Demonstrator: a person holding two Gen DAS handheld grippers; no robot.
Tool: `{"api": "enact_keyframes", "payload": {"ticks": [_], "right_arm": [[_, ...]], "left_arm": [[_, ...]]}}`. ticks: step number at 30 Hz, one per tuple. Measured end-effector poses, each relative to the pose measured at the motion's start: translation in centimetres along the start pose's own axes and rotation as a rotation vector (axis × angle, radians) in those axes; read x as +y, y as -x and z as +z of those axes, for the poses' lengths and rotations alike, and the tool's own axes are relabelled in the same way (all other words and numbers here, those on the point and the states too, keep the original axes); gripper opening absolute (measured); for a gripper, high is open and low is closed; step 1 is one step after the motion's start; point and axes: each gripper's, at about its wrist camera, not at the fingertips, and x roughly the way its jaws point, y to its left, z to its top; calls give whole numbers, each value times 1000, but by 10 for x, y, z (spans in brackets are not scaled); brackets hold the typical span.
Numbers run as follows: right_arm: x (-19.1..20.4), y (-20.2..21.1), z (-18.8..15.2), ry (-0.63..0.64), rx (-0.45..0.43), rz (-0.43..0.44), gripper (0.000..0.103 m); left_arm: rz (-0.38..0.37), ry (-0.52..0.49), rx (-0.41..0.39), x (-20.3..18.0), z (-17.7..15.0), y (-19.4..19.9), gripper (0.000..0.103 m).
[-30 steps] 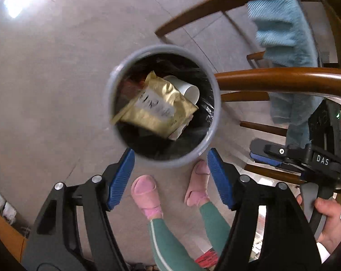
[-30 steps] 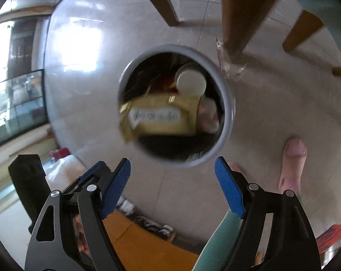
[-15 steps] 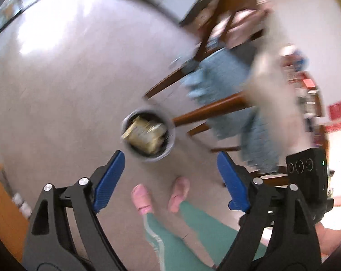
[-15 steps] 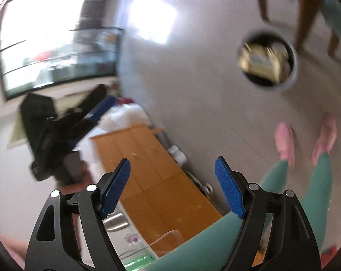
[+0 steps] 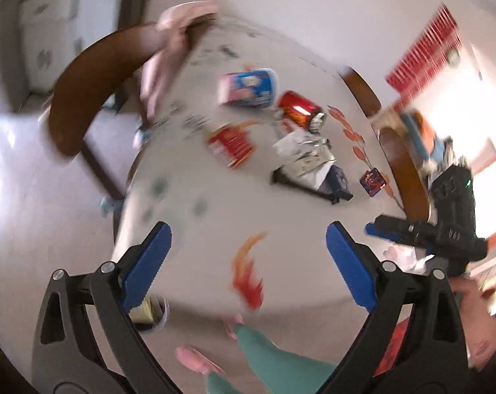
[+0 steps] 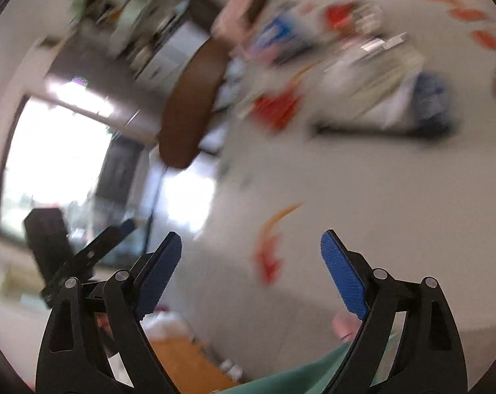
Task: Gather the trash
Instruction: 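Return both open tools to the table, then grasp the foil and paper strip with the left tool while the right tool grasps the blue gum box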
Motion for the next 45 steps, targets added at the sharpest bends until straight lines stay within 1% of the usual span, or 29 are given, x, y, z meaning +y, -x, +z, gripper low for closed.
{"api": "enact_keyframes", "payload": {"ticks": [2,3,5,6,7,9,11,14,16,17,20,21,23,24,25,27,28,29,30,31,32,33,34,37,39,42,43,44,45], "right_arm": [[-28,2,19,-41,-9,-77,87],[-44,4,32,-61,-8,-100,87],[-71,-1,46,-94,-5,-127,87],[-77,-4,50,-104,-1,-137,87],[-88,-9,59,-117,15,-161,87],[-106,-25,70,-135,39,-184,87],[-115,-37,75,-156,62,-188,87],[-127,-53,86,-151,95,-205,87],[-126,-62,88,-139,120,-215,87],[-127,-68,89,-135,131,-219,85],[-131,-75,92,-113,142,-234,85],[-129,-75,93,-88,133,-233,81],[-127,-73,94,-50,134,-243,70],[-128,-74,95,-36,141,-252,65],[-129,-73,96,-36,136,-246,59],[-135,-71,97,-67,142,-214,58],[-139,-69,97,-83,140,-201,57],[-142,-67,98,-90,141,-193,57],[-143,-66,98,-92,144,-191,56],[-143,-63,98,-90,146,-191,56],[-144,-61,99,-91,145,-189,56],[-146,-58,99,-96,143,-183,56],[-149,-55,100,-105,140,-181,56],[-153,-50,102,-133,126,-163,55],[-152,-47,104,-136,117,-159,55],[-151,-43,104,-145,116,-132,53],[-152,-41,103,-147,115,-127,43],[-152,-40,103,-156,121,-94,26],[-152,-41,102,-171,124,-73,24]], "left_arm": [[-7,-40,25,-21,18,-24,95],[-16,-58,46,-32,29,-43,95],[-15,-82,83,-51,45,-74,95],[-26,-107,110,-63,55,-98,95],[-34,-121,124,-68,60,-110,95],[-24,-157,170,-82,73,-147,95],[-24,-186,200,-87,81,-170,95],[-9,-238,279,-95,95,-215,95],[-1,-237,296,-94,102,-229,95],[-8,-229,312,-91,106,-241,95],[-1,-225,341,-90,113,-264,95],[-4,-229,346,-89,115,-271,95],[-1,-235,352,-89,116,-279,95],[-13,-224,356,-89,117,-284,94],[-19,-217,360,-89,119,-289,88],[-24,-223,376,-93,114,-297,77],[-13,-250,364,-97,113,-296,68],[0,-273,362,-101,111,-297,67],[8,-293,356,-105,109,-297,56],[1,-290,356,-105,108,-296,39],[-8,-278,358,-103,109,-296,33],[-24,-254,365,-101,109,-296,24],[-33,-242,370,-101,109,-296,17],[-31,-249,358,-104,105,-292,11],[-50,-229,346,-104,104,-284,6],[-72,-206,323,-107,104,-272,4],[-85,-197,323,-107,104,-268,4],[-98,-182,317,-107,103,-262,4],[-106,-173,313,-107,103,-258,4]]}}
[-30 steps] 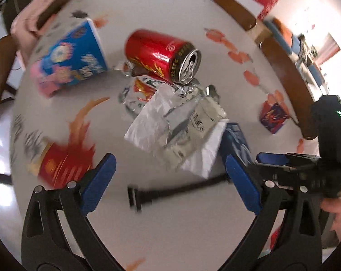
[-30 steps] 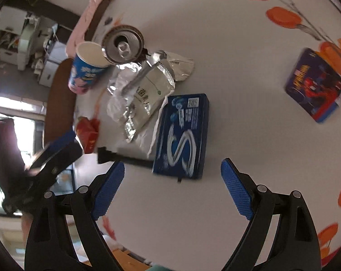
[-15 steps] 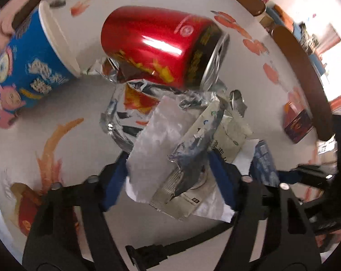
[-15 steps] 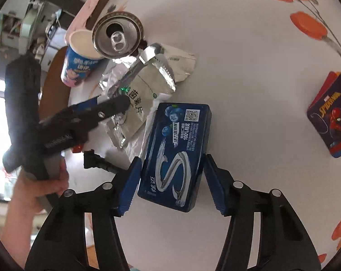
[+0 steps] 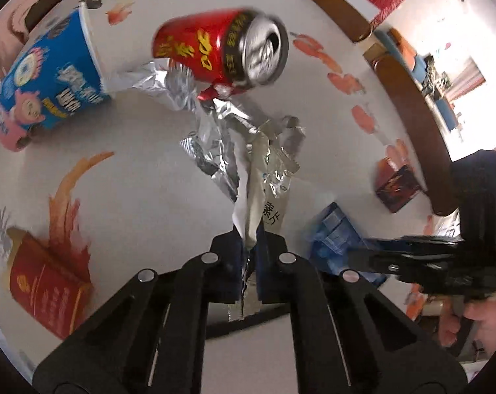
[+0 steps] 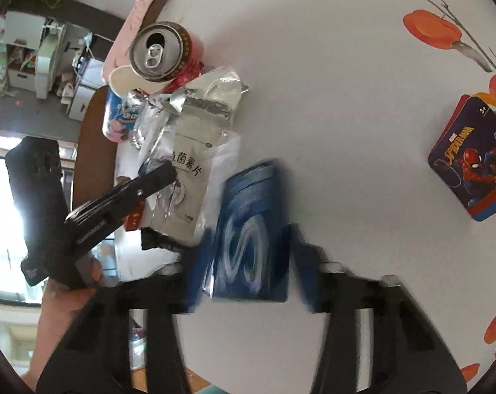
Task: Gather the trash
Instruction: 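Grasp the foil and paper strip with the left tool while the right tool grasps the blue gum box, then carry the foil strip and blue gum box over the grey bin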
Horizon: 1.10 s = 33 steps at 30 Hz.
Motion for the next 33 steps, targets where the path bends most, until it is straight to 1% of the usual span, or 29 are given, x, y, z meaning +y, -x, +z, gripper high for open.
{"api": "enact_keyframes", "payload": {"ticks": [5,8,12,18,23,28,33], "right_arm": [[4,1,-4,-8,-21,-11,23],[6,1,-6,-13,-30,-12,23],[5,5,-9,-22,-46,-3,21],[-3,22,-15,-77,-92,54,21],[0,38,-20,-75,-117,78,21],[9,52,-23,-78,-146,119,21],[24,67,-28,-41,-170,149,21]], "left_arm": [[-19,22,-27,0,-11,17,4],[-44,48,-46,2,-20,28,4],[-52,46,-73,3,-29,46,4],[-65,65,-135,6,-33,72,3],[-63,61,-170,4,-36,90,3],[-55,45,-200,-2,-39,106,3],[-48,45,-251,-6,-47,131,3]]}}
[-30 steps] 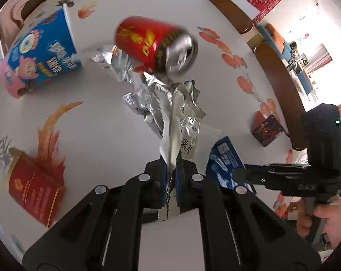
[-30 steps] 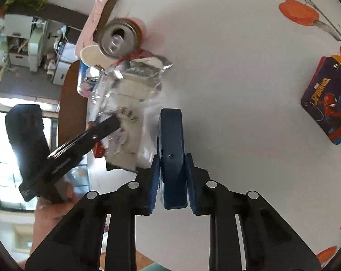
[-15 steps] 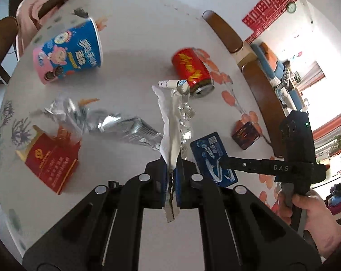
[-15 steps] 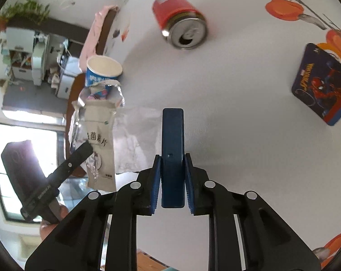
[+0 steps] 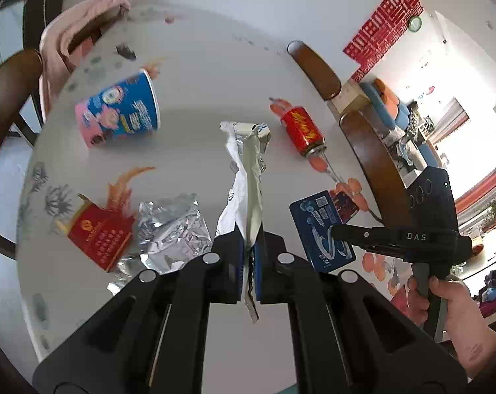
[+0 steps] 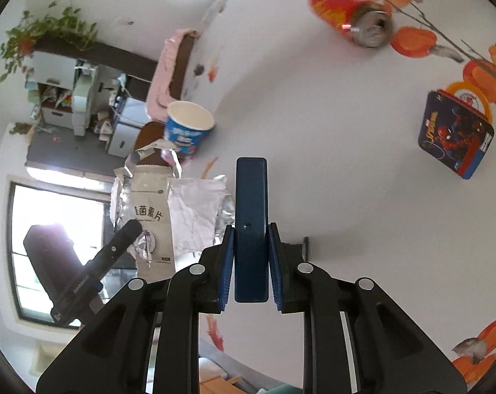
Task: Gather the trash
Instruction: 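Carry the foil strip and blue gum box over the grey bin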
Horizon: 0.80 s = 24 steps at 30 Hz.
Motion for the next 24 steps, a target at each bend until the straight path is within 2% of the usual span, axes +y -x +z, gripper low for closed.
{"api": "enact_keyframes", "payload": {"ticks": [9,17,24], "right_arm": [[49,-9,-17,79,36,80,21],[96,-38,-58,160,132,139,21],[146,-66,-106,243,233,192,21]], "left_arm": [[61,13,-67,9,-23,58,3],[143,84,-123,38,-65,115,3],[225,174,-188,70,-115,180,3]]}}
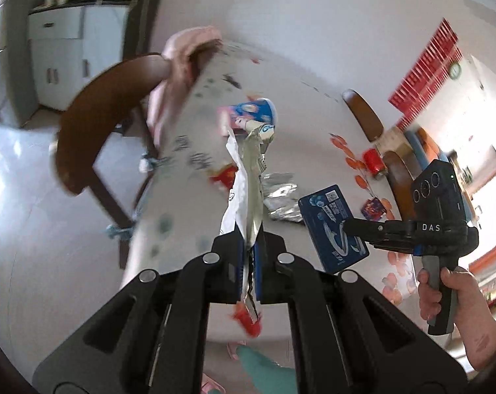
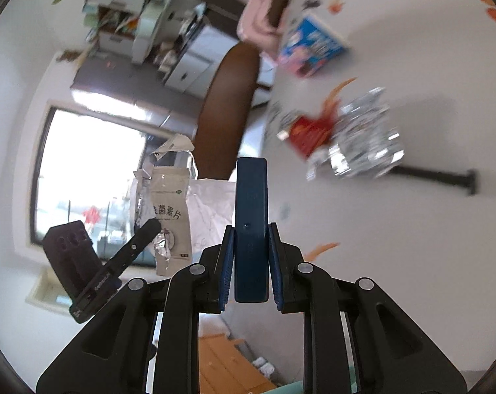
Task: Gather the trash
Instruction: 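Carry the foil strip and blue gum box over the grey bin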
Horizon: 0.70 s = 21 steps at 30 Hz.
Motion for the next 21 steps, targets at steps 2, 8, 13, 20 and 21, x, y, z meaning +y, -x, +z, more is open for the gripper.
{"api": "enact_keyframes", "payload": {"ticks": [2,8,13,20,21], "right_arm": [[13,-13,-8,24,30,17,21],[60,-73,-49,95,172,59,21],[90,-128,-92,143,306,79,21],[97,-198,-159,170,458,19,21],[92,-204,-166,163,465,4,21]], "left_arm": [[29,33,-20,19,-14,22,3],[106,127,-48,64,-60,74,3],[199,218,-22,106,-120,110,3],[250,361,78,152,-203,105,3],[247,380,94,159,-215,99,3]]}}
